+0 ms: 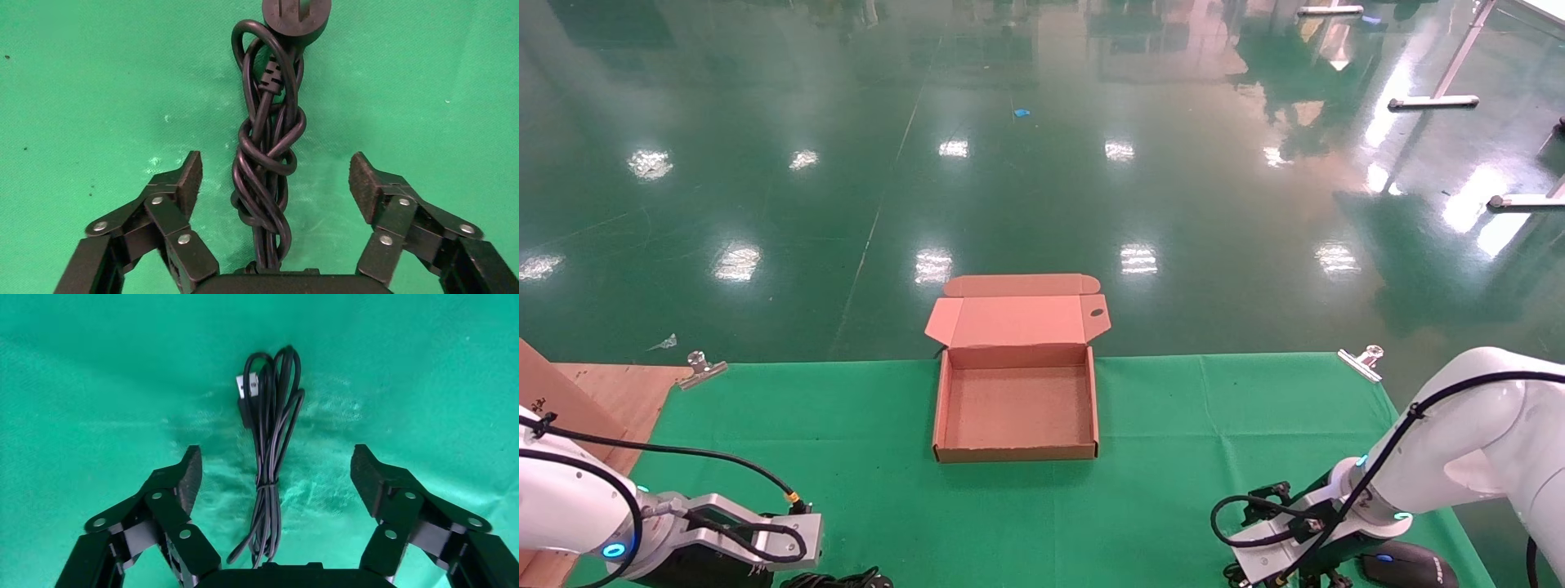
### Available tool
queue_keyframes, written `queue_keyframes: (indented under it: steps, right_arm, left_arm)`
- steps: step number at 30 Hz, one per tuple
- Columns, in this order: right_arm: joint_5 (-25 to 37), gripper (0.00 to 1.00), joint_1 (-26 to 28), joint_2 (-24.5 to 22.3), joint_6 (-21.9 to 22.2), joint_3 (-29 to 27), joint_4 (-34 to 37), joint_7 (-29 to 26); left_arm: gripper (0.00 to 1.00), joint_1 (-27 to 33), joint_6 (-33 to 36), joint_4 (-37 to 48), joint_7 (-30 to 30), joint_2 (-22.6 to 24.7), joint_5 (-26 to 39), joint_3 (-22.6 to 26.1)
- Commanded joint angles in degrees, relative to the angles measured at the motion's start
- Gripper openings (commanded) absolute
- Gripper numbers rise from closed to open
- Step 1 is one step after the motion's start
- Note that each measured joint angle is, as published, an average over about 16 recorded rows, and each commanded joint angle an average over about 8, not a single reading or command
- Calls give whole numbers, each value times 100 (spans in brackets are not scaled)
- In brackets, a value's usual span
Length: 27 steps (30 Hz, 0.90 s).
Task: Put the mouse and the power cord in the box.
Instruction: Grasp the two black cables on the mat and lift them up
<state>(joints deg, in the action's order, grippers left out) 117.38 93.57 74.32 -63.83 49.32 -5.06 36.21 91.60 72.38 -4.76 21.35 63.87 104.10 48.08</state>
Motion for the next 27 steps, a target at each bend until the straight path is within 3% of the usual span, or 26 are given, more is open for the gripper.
queue_keyframes:
  steps: [1,27]
  right_arm:
    - [-10,0,8,27,16,-6,57,45]
    - [-130,0,119,-6,-21,-87,390,307]
  left_arm:
    - [0,15,0,38,31,10,12,8]
    - [0,22,50,301,254,141,-13,-6]
